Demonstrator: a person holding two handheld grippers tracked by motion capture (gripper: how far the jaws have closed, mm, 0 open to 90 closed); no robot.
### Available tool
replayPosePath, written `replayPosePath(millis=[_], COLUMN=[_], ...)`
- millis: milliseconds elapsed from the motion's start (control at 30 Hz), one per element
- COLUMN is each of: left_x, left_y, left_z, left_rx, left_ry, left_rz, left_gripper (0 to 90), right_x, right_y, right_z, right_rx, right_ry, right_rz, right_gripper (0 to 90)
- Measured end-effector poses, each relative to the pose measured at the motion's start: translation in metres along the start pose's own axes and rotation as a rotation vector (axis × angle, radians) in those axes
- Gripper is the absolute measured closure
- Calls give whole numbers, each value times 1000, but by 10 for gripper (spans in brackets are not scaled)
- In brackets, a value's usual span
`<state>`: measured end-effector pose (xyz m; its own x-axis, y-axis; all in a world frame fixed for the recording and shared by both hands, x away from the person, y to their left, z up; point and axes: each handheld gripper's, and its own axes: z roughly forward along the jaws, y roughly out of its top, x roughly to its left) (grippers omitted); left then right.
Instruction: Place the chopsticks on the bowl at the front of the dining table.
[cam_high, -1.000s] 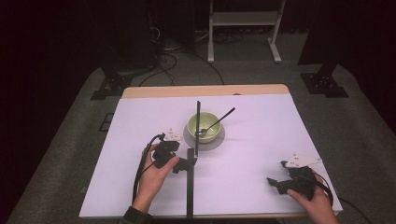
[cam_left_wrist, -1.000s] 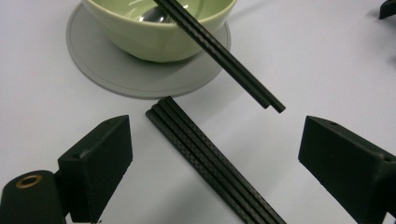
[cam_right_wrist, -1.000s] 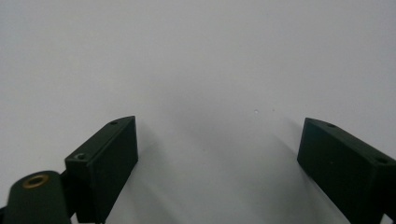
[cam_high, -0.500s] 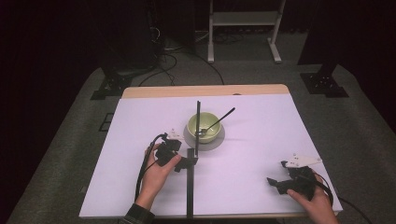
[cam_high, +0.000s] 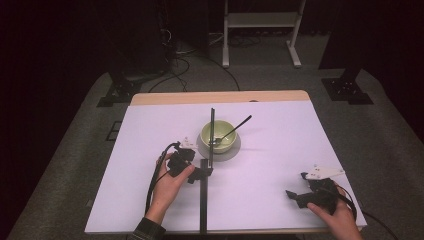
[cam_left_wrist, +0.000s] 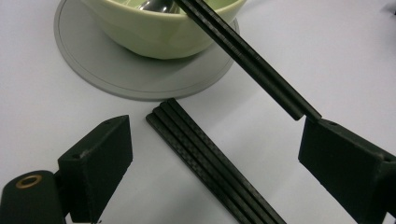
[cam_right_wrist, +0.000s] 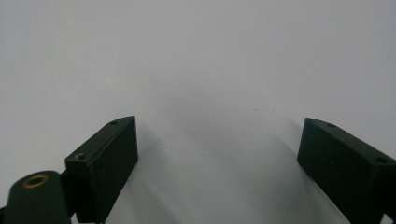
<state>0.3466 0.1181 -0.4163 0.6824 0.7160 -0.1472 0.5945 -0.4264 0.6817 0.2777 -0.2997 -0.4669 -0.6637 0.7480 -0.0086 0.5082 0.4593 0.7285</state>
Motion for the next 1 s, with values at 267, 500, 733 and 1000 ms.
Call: replayPosePath(millis=[267,500,733,1000], left_x=[5,0,0,6], left_y=[1,-1,-8,-20], left_z=[2,-1,-17,-37], left_rx=[0,2,-29,-63], left_ry=[9,0,-5,1], left_rz=[-13,4,19,45], left_gripper=[89,89,89,89], right_x=[0,0,0,0], right_y=[0,0,0,0], right_z=[0,0,0,0], right_rx=[0,0,0,-3], right_ry=[0,0,0,0], right_rz=[0,0,1,-2], right_gripper=[105,106,106,106])
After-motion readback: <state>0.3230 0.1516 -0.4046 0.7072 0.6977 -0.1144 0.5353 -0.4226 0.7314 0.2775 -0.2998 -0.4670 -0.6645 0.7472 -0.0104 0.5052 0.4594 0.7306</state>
